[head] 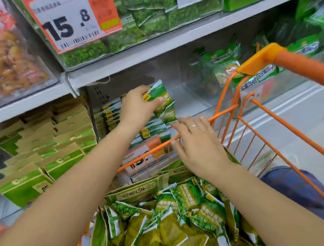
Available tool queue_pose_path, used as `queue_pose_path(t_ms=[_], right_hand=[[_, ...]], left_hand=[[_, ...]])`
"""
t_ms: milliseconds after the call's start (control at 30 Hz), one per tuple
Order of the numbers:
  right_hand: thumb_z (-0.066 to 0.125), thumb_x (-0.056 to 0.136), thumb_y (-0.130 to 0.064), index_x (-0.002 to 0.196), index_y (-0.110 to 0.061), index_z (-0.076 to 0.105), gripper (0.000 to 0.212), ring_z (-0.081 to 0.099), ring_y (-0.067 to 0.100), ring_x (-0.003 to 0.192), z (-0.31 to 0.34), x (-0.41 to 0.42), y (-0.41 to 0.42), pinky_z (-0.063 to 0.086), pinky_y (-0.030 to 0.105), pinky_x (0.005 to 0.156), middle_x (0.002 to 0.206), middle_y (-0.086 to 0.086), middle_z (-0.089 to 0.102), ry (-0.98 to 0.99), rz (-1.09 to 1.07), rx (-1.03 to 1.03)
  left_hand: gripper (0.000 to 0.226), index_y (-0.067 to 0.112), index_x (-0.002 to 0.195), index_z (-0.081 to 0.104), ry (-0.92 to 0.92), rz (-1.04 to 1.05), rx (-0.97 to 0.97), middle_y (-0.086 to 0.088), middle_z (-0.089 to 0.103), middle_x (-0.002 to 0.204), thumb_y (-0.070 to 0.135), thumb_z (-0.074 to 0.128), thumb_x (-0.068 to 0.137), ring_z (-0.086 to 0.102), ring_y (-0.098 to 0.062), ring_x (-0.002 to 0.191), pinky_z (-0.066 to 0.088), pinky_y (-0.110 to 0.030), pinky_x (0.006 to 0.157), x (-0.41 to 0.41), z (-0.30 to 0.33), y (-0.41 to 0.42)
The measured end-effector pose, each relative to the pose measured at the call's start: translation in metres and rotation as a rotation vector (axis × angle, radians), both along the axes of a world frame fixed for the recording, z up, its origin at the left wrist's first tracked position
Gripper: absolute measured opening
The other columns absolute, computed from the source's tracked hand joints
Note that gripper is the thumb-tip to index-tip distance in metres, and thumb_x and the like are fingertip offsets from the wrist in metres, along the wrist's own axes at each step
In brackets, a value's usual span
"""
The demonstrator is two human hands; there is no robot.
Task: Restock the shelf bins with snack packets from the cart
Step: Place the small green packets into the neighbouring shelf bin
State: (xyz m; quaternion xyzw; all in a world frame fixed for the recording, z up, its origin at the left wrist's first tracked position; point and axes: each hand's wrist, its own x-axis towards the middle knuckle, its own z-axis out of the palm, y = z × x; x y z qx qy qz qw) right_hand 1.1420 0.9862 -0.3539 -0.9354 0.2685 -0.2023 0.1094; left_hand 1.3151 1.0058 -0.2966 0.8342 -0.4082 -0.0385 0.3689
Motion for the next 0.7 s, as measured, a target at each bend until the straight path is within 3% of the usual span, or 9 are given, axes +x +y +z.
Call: queue_pose_path(t_ms=[100,200,333,500,633,700], right_hand=[[0.037,0.099,-0.036,0.139,-0.016,0.044,0.044,0.031,0.024,0.138,0.001,0.002,-0.001,0.011,0.043,0.118,0.143,0.005,0.044,0.000,0.016,0.012],[0.041,0.095,-0.034,0.131,-0.013,0.053,0.044,0.042,0.030,0.131,0.000,0.005,0.001,0.021,0.048,0.114,0.136,0.010,0.052,-0.020,0.015,0.009],[0.047,0.097,-0.029,0.133,-0.011,0.051,0.040,0.036,0.030,0.135,0.003,0.006,-0.001,0.015,0.048,0.116,0.137,0.011,0.050,-0.032,0.027,0.042],[0.044,0.097,-0.027,0.136,-0.011,0.048,0.042,0.032,0.029,0.138,0.006,0.007,-0.002,0.009,0.046,0.117,0.140,0.011,0.046,-0.043,0.040,0.053],[0.042,0.098,-0.027,0.138,-0.014,0.046,0.043,0.030,0.027,0.139,0.008,0.007,0.000,0.005,0.044,0.118,0.142,0.009,0.045,-0.050,0.041,0.068],[0.041,0.098,-0.028,0.139,-0.015,0.045,0.043,0.028,0.025,0.139,0.009,0.007,0.000,0.004,0.043,0.118,0.143,0.007,0.043,-0.044,0.043,0.076]], left_hand=[[0.046,0.007,0.117,0.065,-0.014,-0.031,0.169,-0.010,0.063,0.124,0.035,0.075,0.082,0.058,-0.025,0.116,0.041,-0.026,0.086,0.013,-0.012,-0.044],[0.022,0.012,0.092,0.068,-0.152,-0.089,0.362,-0.010,0.068,0.105,0.033,0.070,0.086,0.061,-0.028,0.103,0.038,-0.026,0.072,0.016,-0.028,-0.064],[0.021,0.015,0.104,0.068,-0.329,-0.086,0.493,-0.009,0.067,0.111,0.032,0.061,0.093,0.060,-0.028,0.104,0.045,-0.032,0.084,0.020,-0.035,-0.072],[0.043,0.019,0.108,0.065,-0.478,-0.208,0.657,-0.005,0.062,0.111,0.054,0.065,0.083,0.057,-0.028,0.104,0.043,-0.035,0.084,0.019,-0.040,-0.069],[0.039,0.021,0.119,0.058,-0.499,-0.222,0.760,-0.007,0.054,0.119,0.039,0.065,0.085,0.050,-0.028,0.112,0.035,-0.037,0.088,0.017,-0.039,-0.068],[0.035,0.018,0.112,0.057,-0.518,-0.219,0.788,-0.008,0.054,0.113,0.036,0.065,0.084,0.050,-0.028,0.105,0.036,-0.037,0.087,0.015,-0.036,-0.068]])
